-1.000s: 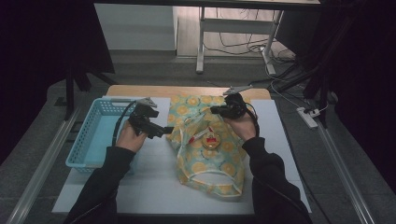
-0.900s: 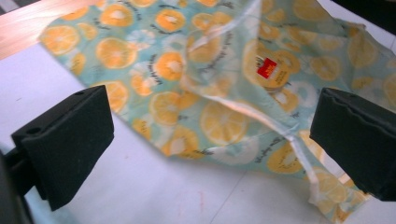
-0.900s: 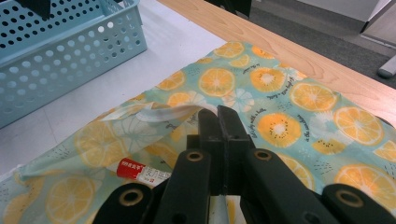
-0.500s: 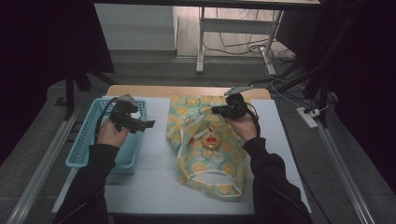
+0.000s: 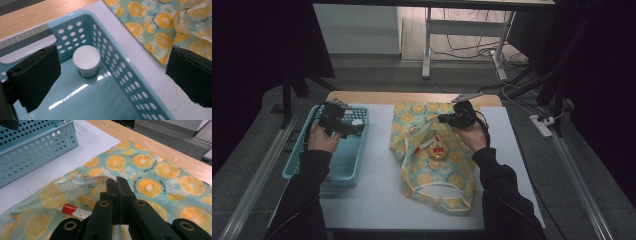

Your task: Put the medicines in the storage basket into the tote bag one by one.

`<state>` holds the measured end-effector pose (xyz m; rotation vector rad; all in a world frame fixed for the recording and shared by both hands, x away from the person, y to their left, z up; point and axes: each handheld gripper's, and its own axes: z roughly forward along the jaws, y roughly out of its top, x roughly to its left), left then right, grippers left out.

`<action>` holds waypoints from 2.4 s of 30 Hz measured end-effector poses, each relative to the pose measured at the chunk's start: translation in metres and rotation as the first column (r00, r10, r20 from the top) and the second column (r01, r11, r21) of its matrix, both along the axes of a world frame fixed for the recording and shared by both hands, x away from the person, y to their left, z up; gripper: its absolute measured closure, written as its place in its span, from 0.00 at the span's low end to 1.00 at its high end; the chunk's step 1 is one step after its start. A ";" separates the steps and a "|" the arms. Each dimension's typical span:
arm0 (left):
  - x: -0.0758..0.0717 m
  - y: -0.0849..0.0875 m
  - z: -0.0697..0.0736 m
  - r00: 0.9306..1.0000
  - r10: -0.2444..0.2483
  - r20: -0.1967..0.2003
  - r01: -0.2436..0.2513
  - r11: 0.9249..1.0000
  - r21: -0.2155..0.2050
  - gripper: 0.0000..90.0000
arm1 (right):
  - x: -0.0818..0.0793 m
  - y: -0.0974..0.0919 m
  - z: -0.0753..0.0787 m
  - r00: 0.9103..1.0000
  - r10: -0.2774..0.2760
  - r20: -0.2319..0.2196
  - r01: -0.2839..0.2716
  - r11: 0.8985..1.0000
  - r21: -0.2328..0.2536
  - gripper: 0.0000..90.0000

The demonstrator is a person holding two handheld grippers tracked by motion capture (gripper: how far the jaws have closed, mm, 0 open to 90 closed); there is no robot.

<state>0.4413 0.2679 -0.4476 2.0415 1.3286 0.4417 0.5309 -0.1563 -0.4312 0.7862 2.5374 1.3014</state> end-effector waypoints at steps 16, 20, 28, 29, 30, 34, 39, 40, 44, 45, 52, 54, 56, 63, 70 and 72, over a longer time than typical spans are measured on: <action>0.026 0.016 -0.028 0.998 0.053 -0.046 -0.050 0.997 0.052 0.00 | -0.001 0.006 -0.001 1.000 0.016 -0.002 -0.016 1.000 0.001 1.00; 0.032 0.020 -0.036 0.995 0.066 -0.077 -0.064 0.997 0.032 0.00 | -0.001 0.005 -0.001 1.000 0.016 -0.003 -0.016 1.000 0.002 1.00; 0.043 0.016 -0.046 0.992 0.054 -0.114 -0.049 0.998 0.046 0.04 | -0.001 0.003 0.001 1.000 0.015 0.000 -0.015 1.000 0.005 1.00; 0.044 0.014 -0.047 0.992 0.049 -0.114 -0.044 0.998 0.053 0.05 | -0.001 0.004 0.001 1.000 0.016 0.000 -0.016 1.000 0.004 1.00; 0.044 0.013 -0.048 0.992 0.048 -0.119 -0.042 0.997 0.058 0.06 | -0.002 0.004 0.001 1.000 0.015 0.000 -0.015 1.000 0.004 1.00; 0.049 0.008 -0.050 0.990 0.043 -0.132 -0.029 0.994 0.104 0.14 | -0.003 0.004 0.001 1.000 0.020 0.003 -0.020 1.000 0.004 1.00; 0.051 0.004 -0.052 0.991 0.010 -0.136 0.004 0.995 0.096 0.27 | -0.003 0.004 0.002 1.000 0.021 0.003 -0.021 1.000 0.005 1.00; 0.051 0.004 -0.052 0.991 0.002 -0.136 0.011 0.996 0.093 0.32 | -0.003 0.004 0.002 1.000 0.020 0.000 -0.020 1.000 0.004 1.00; 0.051 0.004 -0.051 0.989 -0.016 -0.145 0.026 0.997 0.071 0.47 | -0.004 0.004 0.001 1.000 0.021 0.000 -0.021 1.000 0.005 1.00; 0.052 0.004 -0.051 0.988 -0.021 -0.155 0.029 0.998 0.049 0.51 | -0.004 0.004 0.001 1.000 0.023 0.003 -0.023 1.000 0.005 1.00; 0.053 0.004 -0.050 0.983 0.007 -0.181 -0.002 1.000 0.030 0.55 | -0.004 0.002 0.000 1.000 0.019 0.001 -0.019 1.000 0.006 1.00; 0.053 0.003 -0.049 0.982 0.023 -0.189 -0.018 0.999 0.028 0.56 | -0.004 0.001 0.000 1.000 0.016 0.000 -0.016 1.000 0.007 1.00; 0.052 0.004 -0.048 0.980 0.028 -0.198 -0.021 0.999 0.038 0.56 | -0.004 0.001 0.000 1.000 0.016 0.000 -0.016 1.000 0.007 1.00; 0.048 0.005 -0.040 0.982 0.047 -0.181 -0.041 0.998 0.038 0.56 | -0.004 0.001 0.001 1.000 0.016 0.000 -0.016 1.000 0.012 1.00; 0.041 0.008 -0.024 0.987 0.043 -0.155 -0.041 0.999 0.022 0.56 | -0.005 0.001 0.003 1.000 0.015 0.002 -0.015 1.000 0.014 1.00; 0.038 0.009 -0.020 0.988 0.036 -0.148 -0.033 0.999 0.024 0.56 | -0.005 0.000 0.003 1.000 0.016 0.007 -0.016 1.000 0.014 1.00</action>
